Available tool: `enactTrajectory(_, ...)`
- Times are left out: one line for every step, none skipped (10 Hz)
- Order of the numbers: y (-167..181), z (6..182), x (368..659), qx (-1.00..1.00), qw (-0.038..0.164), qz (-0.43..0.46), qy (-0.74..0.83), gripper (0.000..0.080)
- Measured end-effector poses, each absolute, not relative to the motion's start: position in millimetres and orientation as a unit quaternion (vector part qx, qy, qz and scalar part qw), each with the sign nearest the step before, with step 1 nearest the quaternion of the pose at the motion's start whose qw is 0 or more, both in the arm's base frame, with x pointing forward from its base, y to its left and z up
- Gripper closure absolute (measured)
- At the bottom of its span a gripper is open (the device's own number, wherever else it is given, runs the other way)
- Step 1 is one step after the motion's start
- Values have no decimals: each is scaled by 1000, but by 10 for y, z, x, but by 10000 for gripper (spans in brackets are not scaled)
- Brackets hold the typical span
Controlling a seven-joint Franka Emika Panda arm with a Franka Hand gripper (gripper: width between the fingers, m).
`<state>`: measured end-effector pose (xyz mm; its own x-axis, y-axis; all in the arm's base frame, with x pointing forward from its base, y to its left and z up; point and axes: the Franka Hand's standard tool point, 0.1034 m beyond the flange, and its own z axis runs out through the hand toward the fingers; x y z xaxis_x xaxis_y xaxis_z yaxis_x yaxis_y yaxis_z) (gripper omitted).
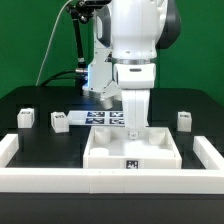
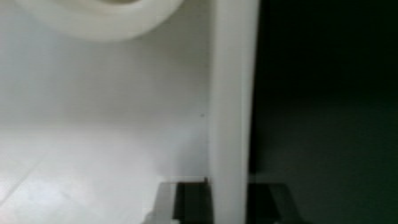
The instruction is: Assemble one leg
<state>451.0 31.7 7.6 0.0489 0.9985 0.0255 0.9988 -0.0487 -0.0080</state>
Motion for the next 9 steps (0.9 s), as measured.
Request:
enactTrajectory(317,76,4511,-724,12,-6,-690,739)
enactTrajectory(322,75,4517,-720,11,-7,-694,739)
enactTrajectory(343,75,4565,-709,10,-10,-705,739)
enactTrajectory(393,74,4608,-706,10,-13,-708,739)
enactTrajectory(438,74,4637,-704,10,-15,-710,739)
enactTrajectory(480,76,4684,-701,9,-18,-713,739)
enactTrajectory(546,76,4757,-698,7,-23,-716,739)
enactTrajectory(584,76,4770,-700,7,-25,-714,739)
enactTrajectory(639,76,4787,-706,9,-25,-708,739)
